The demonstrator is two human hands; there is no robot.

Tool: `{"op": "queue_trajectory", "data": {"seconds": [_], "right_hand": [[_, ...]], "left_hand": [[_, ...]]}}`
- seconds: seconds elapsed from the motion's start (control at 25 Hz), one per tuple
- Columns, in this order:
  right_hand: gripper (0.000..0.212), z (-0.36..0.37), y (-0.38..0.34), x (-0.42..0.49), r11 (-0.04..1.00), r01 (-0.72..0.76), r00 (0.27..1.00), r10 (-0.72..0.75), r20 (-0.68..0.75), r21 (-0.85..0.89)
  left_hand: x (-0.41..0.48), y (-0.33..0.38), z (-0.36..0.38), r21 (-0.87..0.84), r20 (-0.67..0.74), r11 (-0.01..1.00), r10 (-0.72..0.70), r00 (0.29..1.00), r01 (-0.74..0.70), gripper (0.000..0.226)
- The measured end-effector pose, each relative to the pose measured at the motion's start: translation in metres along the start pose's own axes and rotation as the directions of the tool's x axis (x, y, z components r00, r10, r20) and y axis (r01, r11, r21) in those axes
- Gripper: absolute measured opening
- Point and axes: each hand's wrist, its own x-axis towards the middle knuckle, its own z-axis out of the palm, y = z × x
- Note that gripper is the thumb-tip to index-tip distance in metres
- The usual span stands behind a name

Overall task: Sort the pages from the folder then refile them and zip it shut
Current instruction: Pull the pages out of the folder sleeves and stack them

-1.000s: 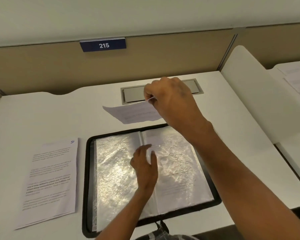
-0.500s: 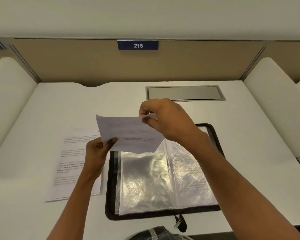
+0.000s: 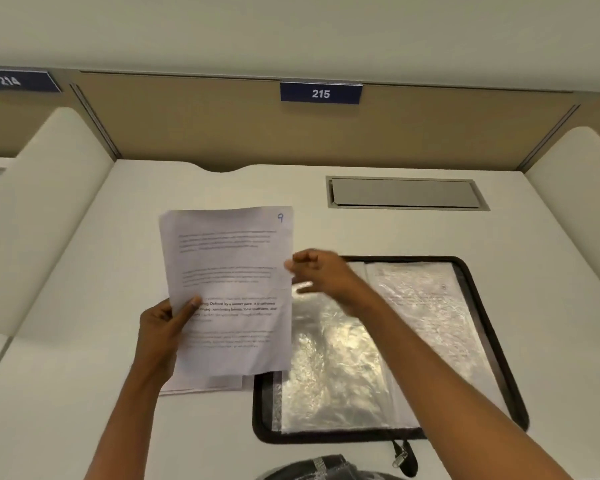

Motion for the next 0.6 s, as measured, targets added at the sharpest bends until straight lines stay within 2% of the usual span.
{"op": "queue_trajectory", "data": {"seconds": [0.08,0.12,0.2,0.28,0.36,0.48,0.6], "right_hand": [[0.035,0.042,0.029,0.007,0.995,-0.103,0.987,0.101,0.122,0.013],[0.034,0.06,0.042,0.009,0.988,-0.147,0.981,0.14,0.131,0.043],[0.03,0.091,0.064,0.018,0.968,-0.224,0.972,0.215,0.09,0.108],[0.024,0.114,0.079,0.029,0.965,-0.254,0.967,0.252,0.041,0.063],[0.021,0.128,0.086,0.038,0.969,-0.244,0.97,0.244,0.0,-0.024],[0.013,0.139,0.087,0.046,0.976,-0.204,0.975,0.195,-0.102,-0.08],[0.007,0.144,0.09,0.055,0.964,-0.167,0.976,0.131,-0.176,-0.208]], "left_hand": [[0.0,-0.006,-0.021,0.038,-0.029,0.998,-0.054,0.998,0.055,0.024],[-0.001,-0.008,-0.031,0.062,-0.041,0.995,-0.076,0.996,0.078,0.023],[-0.003,-0.012,-0.051,0.091,-0.065,0.987,-0.123,0.99,0.129,0.02],[0.0,-0.016,-0.068,0.131,-0.09,0.976,-0.161,0.983,0.172,0.015],[0.006,-0.021,-0.078,0.215,-0.143,0.959,-0.156,0.977,0.185,0.017],[0.017,-0.028,-0.089,0.376,-0.216,0.914,-0.072,0.974,0.151,0.012],[0.027,-0.031,-0.09,0.518,-0.243,0.845,-0.004,0.97,0.133,0.007]]}}
